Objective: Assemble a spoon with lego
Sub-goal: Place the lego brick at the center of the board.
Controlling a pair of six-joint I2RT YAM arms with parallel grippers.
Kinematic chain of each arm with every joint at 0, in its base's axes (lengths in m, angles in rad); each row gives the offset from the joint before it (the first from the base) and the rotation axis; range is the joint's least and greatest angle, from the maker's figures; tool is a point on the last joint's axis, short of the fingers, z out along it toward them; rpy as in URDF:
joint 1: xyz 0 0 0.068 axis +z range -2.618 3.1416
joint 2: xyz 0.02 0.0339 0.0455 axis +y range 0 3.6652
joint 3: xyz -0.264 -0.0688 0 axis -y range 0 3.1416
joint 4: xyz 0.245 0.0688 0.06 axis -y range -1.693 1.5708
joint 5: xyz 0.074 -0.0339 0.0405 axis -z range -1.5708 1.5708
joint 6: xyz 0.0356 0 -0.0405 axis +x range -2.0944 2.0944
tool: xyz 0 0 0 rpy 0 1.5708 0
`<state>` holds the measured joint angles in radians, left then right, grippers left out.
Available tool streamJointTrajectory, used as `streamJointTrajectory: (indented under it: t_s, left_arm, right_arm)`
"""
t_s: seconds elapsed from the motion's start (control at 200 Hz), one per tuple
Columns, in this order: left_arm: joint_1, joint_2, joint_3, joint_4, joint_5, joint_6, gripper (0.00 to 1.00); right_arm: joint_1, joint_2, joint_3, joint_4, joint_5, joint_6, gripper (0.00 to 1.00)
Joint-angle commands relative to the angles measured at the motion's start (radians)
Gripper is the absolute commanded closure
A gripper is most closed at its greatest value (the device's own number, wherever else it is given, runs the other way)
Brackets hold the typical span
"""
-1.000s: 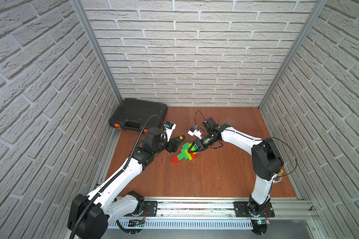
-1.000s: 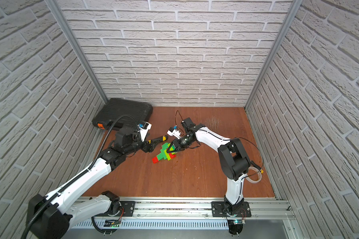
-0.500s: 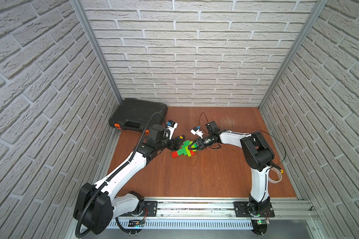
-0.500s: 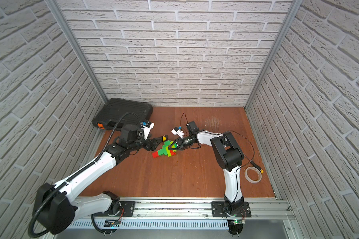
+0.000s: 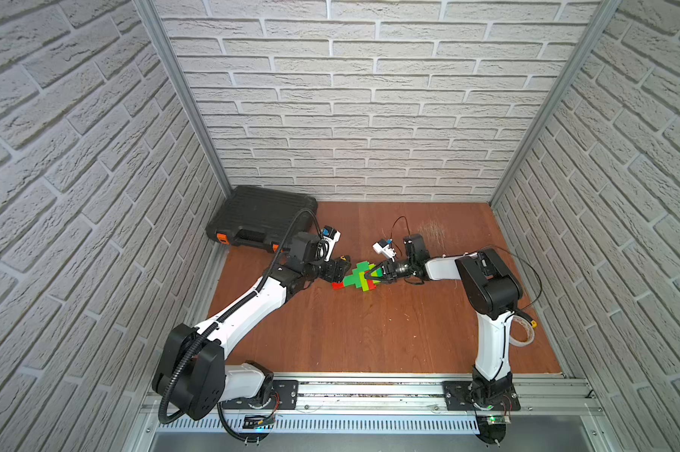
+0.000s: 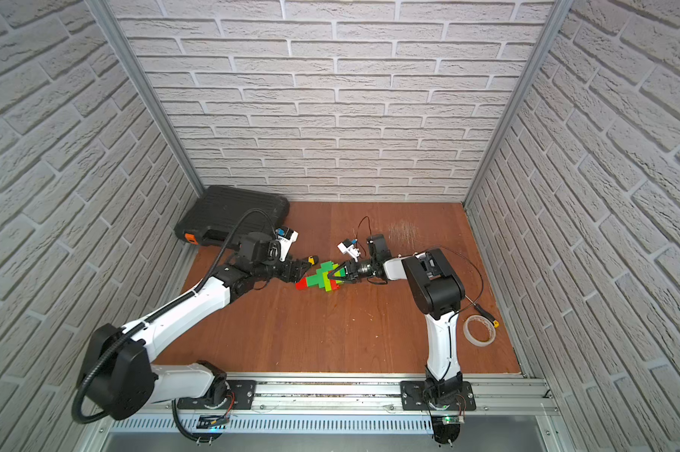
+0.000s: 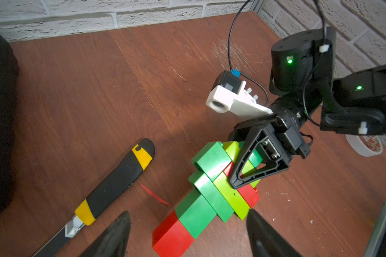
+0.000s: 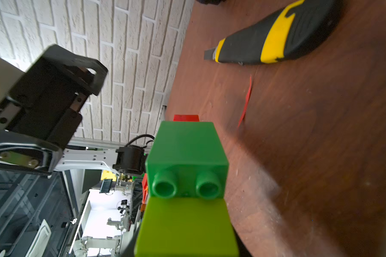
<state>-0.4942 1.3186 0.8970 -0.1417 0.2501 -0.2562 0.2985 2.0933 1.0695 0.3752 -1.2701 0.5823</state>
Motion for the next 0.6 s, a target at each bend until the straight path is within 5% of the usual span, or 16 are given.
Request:
streamJointTrajectory:
  t_s: [0.0, 0.18, 0.4, 0.595]
  left_arm:
    - [-0.007, 0.019, 0.025, 0.056, 0.018, -0.02, 0.19]
    - [-0.011, 0.05, 0.039, 0.079, 0.028, -0.024, 0.19]
    - [-0.012, 0.077, 0.06, 0.078, 0.031, -0.018, 0.19]
    - [-0.011, 0.112, 0.067, 0.085, 0.038, -0.029, 0.19]
  right_arm:
    - [-0.011, 0.065, -0.034, 0.437, -0.062, 0.288, 0.81]
    - [-0.024, 0.233, -0.02, 1.03, -0.038, 0.742, 0.8]
    - [-0.019, 0.234, -0.026, 0.94, -0.031, 0.646, 0.78]
    - [-0.022, 0.224, -0.027, 0.868, -0.036, 0.599, 0.56]
